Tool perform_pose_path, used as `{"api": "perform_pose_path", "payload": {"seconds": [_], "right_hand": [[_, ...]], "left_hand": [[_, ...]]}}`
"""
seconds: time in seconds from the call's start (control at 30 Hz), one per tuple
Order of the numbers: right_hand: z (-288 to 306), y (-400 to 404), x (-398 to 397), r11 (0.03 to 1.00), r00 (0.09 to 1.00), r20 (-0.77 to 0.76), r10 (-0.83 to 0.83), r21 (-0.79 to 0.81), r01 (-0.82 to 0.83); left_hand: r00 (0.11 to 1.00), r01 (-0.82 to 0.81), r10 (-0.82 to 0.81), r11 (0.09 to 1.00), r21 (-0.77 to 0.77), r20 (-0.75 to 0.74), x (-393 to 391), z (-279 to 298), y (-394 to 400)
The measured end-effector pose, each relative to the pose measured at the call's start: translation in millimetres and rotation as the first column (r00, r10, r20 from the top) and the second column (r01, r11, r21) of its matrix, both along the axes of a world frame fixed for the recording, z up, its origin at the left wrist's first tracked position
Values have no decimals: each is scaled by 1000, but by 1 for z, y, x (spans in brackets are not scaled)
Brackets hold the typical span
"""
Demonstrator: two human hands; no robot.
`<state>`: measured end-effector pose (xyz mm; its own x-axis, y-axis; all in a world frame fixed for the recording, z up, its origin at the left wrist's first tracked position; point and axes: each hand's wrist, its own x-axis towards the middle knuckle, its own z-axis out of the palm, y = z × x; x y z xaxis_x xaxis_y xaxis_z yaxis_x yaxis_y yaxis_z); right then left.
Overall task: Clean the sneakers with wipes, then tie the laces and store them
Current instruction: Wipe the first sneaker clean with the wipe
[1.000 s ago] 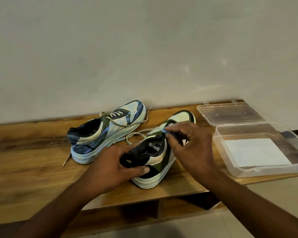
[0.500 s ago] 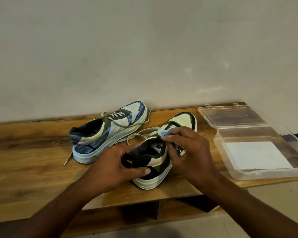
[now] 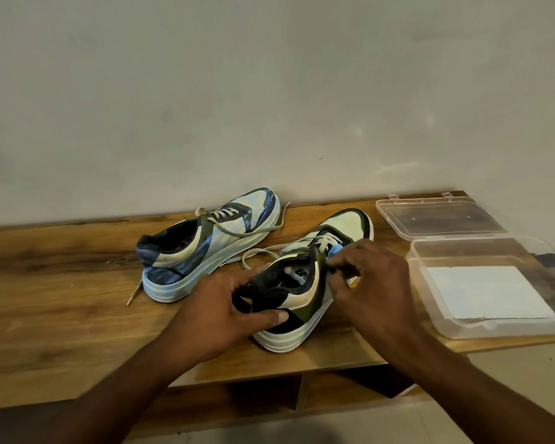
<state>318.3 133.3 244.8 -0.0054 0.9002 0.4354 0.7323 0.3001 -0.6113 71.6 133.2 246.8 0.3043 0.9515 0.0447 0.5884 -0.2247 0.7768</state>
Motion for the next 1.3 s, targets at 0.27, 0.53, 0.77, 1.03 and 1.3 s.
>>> {"api": "perform_pose_path", "payload": {"seconds": [0.27, 0.53, 0.77, 1.03, 1.3], "right_hand": [[-5, 14, 19, 993, 995, -63, -84, -83, 78], [2, 30, 37, 981, 958, -212, -192, -65, 182], [16, 30, 33, 979, 944, -271, -187, 25, 201], [26, 29, 42, 967, 920, -333, -207, 75, 244], [36, 20, 41, 958, 905, -405, -133, 183, 223]], "left_hand": [[998, -50, 48, 998, 40, 35, 14, -5, -2], [989, -128, 124, 990, 51, 79, 39, -19, -5], [975, -110, 115, 993, -41, 190, 75, -27, -7], [969, -107, 107, 994, -13, 222, 105, -28, -5], [981, -142, 132, 988, 66, 139, 120, -27, 0]]}}
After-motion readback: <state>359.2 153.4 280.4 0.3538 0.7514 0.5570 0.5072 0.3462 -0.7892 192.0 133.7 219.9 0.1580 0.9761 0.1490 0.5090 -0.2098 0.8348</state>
